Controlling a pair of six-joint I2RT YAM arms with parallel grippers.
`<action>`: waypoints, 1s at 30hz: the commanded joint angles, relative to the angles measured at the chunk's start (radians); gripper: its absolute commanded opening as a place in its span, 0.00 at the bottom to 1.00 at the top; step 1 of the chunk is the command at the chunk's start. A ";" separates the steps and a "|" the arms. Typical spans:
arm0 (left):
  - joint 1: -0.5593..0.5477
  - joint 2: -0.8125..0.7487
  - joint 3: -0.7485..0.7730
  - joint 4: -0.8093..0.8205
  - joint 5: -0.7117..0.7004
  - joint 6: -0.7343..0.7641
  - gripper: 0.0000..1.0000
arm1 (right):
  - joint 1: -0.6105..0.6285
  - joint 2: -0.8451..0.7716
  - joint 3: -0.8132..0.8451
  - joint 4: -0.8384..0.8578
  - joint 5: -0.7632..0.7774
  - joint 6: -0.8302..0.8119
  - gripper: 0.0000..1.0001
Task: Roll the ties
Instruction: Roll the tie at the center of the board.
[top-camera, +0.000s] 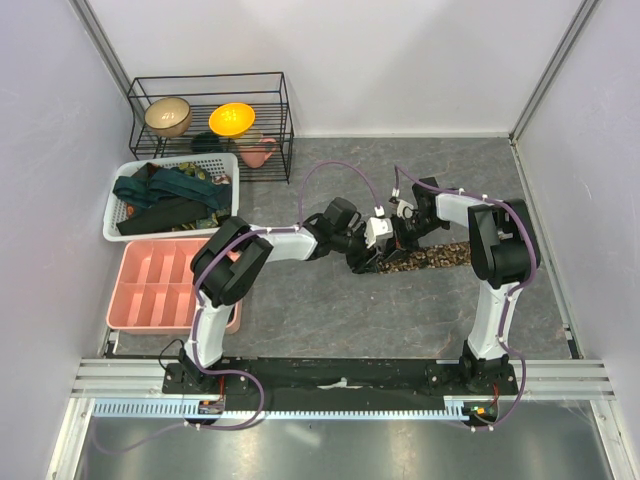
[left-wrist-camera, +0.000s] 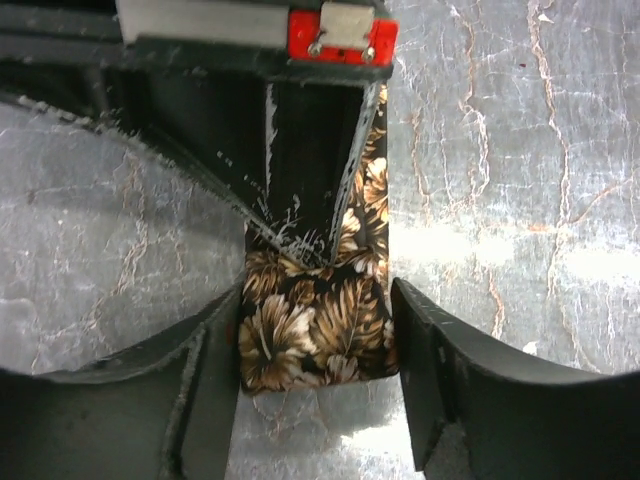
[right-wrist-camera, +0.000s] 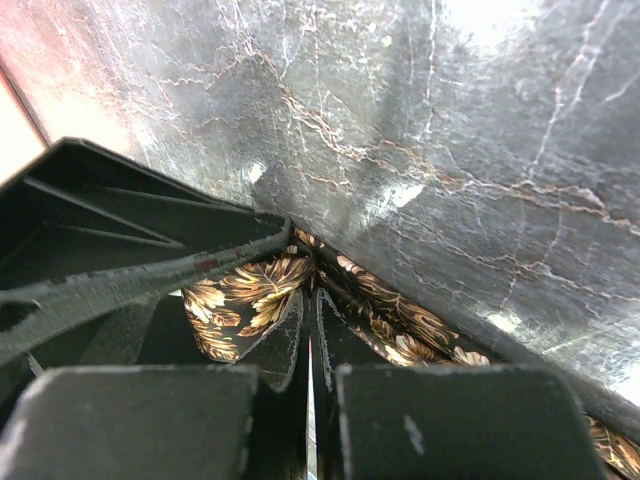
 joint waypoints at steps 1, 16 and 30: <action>-0.008 0.035 0.077 -0.083 -0.017 -0.024 0.58 | 0.021 0.071 -0.009 0.043 0.217 -0.052 0.00; 0.011 -0.033 0.005 -0.299 -0.181 0.130 0.09 | 0.032 0.098 0.223 -0.059 0.081 -0.060 0.17; 0.035 -0.060 0.032 -0.335 -0.113 0.176 0.07 | 0.010 0.094 0.129 -0.065 0.099 -0.063 0.14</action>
